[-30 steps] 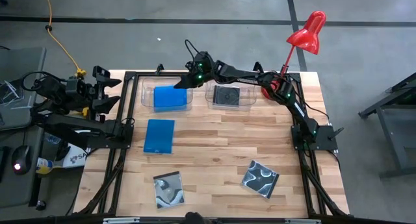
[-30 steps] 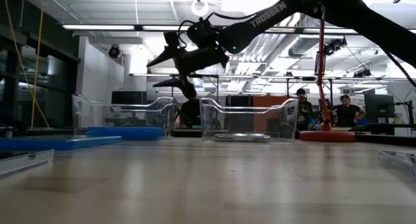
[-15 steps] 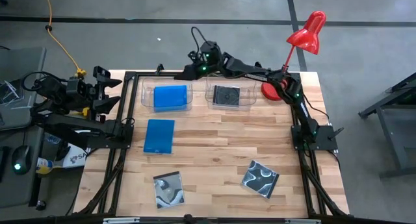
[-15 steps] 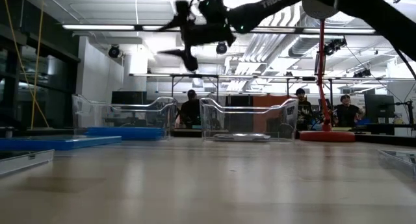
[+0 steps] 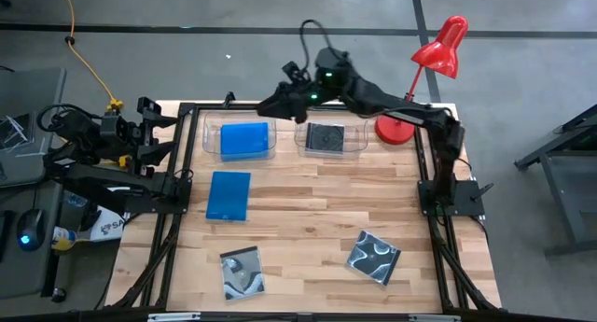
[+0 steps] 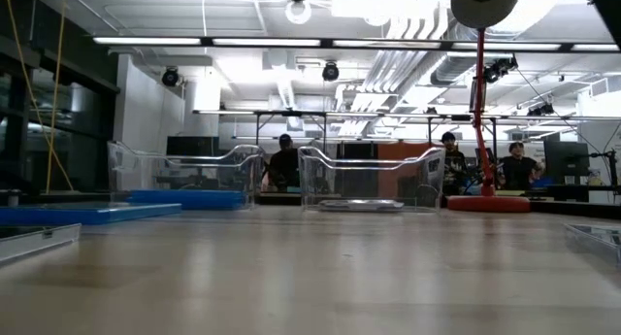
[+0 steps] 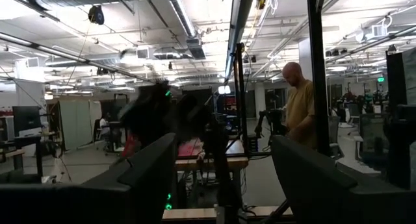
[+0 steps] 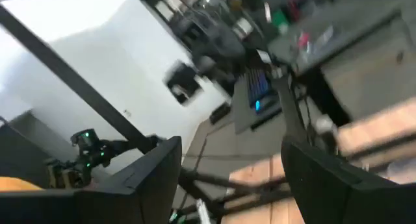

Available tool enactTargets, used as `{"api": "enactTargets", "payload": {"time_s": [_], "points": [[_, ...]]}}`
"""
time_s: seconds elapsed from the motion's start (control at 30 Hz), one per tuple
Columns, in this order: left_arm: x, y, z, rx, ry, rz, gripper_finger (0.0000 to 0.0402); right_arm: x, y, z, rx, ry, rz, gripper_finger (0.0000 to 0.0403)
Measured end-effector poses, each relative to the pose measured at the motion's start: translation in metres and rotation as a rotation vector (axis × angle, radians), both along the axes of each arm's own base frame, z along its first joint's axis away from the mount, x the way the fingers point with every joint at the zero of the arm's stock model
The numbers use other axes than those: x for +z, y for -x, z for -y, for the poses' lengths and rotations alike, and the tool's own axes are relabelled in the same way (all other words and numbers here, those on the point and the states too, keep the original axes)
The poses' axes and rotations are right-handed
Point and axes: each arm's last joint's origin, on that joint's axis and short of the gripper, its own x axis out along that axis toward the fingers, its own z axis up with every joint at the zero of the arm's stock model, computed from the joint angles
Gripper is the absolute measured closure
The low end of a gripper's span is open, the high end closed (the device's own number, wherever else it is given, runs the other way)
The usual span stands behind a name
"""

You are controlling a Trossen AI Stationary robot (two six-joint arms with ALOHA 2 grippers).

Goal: Pick & place jewel cases by type
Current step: Put the right black CD case into the right transparent bin

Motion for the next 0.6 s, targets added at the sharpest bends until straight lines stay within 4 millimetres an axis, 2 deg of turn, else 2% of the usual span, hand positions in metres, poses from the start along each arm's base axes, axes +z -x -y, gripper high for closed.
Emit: {"api": "enactTargets", "payload": {"time_s": [0.13,0.27,0.47,0.6], "points": [[0.0,0.0,0.0,-0.011,-0.005,0.002,0.0154,0.035,0.028,-0.025,-0.076,0.107,0.073,0.0158],[0.0,0.0,0.001,-0.037,-0.013,0.004,0.0154,0.059,0.058,-0.05,-0.175,0.2,0.062,0.0158],[0.0,0.0,0.003,-0.094,-0.031,0.006,0.0154,0.081,0.108,-0.093,-0.378,0.32,-0.039,0.0158],[0.0,0.0,0.004,-0.124,-0.036,0.006,0.0154,0.088,0.133,-0.12,-0.489,0.341,-0.102,0.0158]]}}
